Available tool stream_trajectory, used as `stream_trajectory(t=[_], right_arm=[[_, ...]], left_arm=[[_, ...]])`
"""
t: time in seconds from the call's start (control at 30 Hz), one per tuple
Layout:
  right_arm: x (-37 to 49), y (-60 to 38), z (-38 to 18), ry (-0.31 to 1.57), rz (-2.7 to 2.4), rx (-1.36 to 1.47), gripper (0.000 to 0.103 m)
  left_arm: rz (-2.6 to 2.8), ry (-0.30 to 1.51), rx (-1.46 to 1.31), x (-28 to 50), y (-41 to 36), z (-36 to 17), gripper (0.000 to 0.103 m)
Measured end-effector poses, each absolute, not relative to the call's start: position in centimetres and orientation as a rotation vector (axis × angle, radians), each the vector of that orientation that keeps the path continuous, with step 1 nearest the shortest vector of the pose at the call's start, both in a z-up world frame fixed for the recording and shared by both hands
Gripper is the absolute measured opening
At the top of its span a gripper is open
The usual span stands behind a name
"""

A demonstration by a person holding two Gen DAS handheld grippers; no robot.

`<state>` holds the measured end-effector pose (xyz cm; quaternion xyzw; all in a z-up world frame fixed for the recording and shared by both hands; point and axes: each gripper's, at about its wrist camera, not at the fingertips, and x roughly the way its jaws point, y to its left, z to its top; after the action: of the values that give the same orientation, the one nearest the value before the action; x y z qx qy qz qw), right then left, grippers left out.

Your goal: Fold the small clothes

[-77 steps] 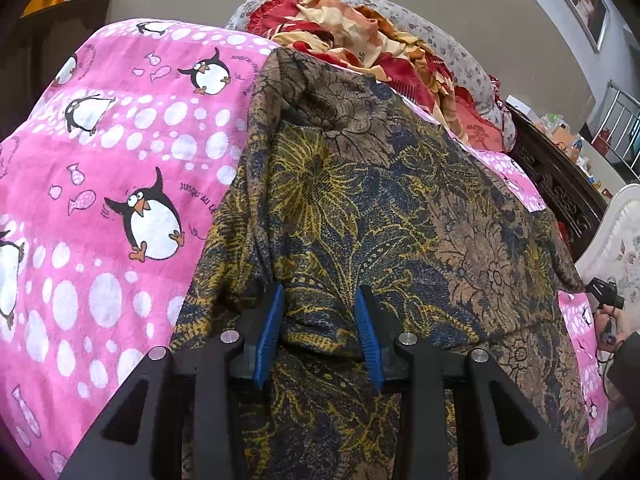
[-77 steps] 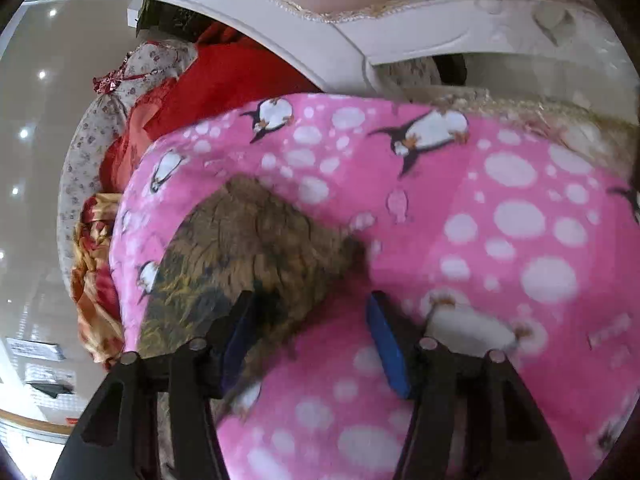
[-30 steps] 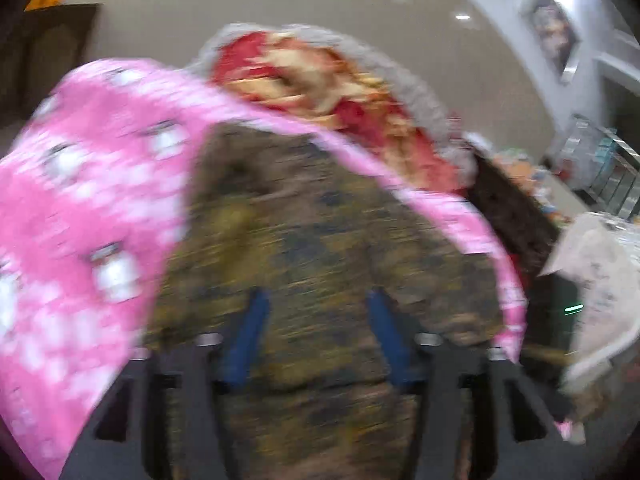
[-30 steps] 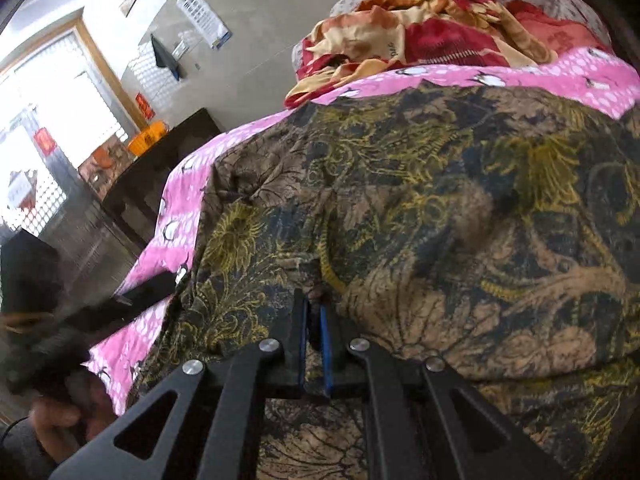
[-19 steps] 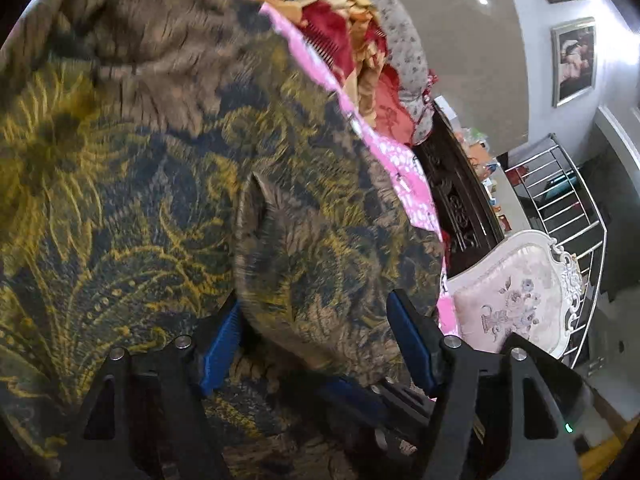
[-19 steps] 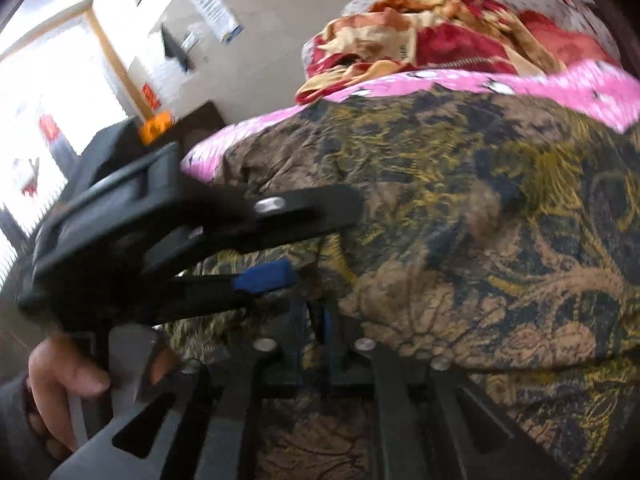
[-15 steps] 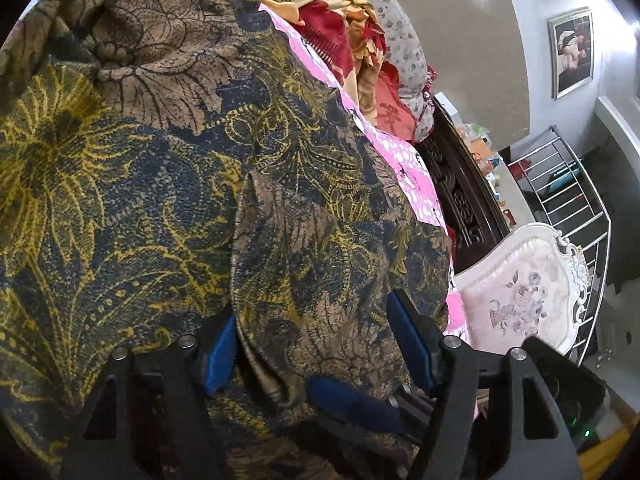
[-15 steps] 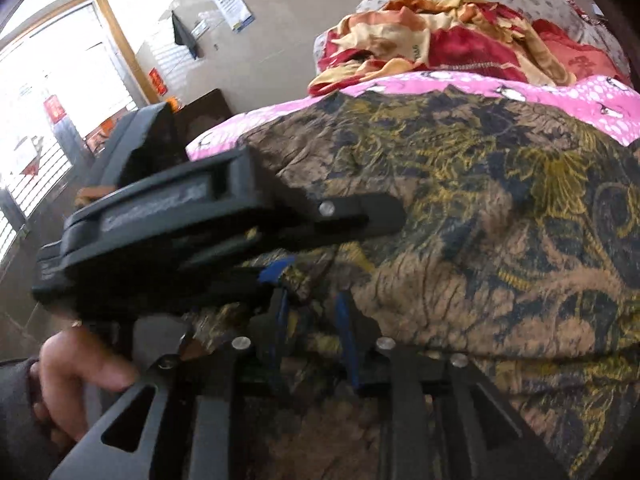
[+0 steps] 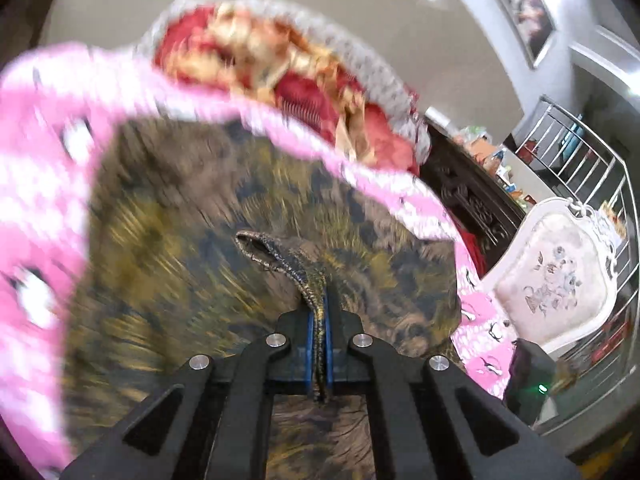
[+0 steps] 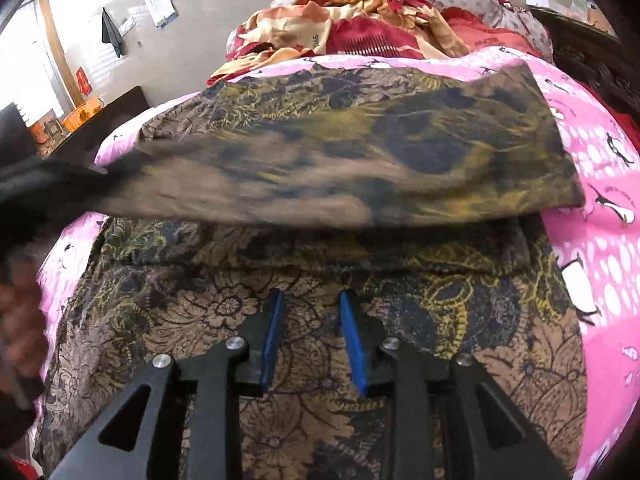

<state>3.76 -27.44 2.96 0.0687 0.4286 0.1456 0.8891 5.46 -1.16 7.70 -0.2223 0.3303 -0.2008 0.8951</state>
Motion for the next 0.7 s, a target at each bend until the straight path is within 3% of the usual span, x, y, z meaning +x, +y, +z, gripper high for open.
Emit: stream_trajectory(t=[0.1,0.33,0.5,0.6,0.7], right_arm=[[3.7,-27.4,2.9,0.892,0.302,0.138,0.032],[4.3,-27.9,2.8,0.897,0.323,0.206,0.032],[3.7,-33.2,5.2,0.777,0.253,0.380,0.032],[4.6,-36.7,7.5,0.660,0.139,0.366,0.032],[8.2,-37.1,8.4,0.689,0.178,0.300,0.032]], left_arm=[[-0.285,0.673,-0.381,5.3,2.6,7.8,0.000],[-0.126,0.831,-0.354,6.6,4.7,2.0,0.000],[-0.035,0.749,-0.341,4.3,5.8,4.4,0.000],[0.035,0.602,-0.327,3.6,5.2,7.2,0.000],[-0.093,0.629,-0.318,6.4,2.0,7.4,0.000]])
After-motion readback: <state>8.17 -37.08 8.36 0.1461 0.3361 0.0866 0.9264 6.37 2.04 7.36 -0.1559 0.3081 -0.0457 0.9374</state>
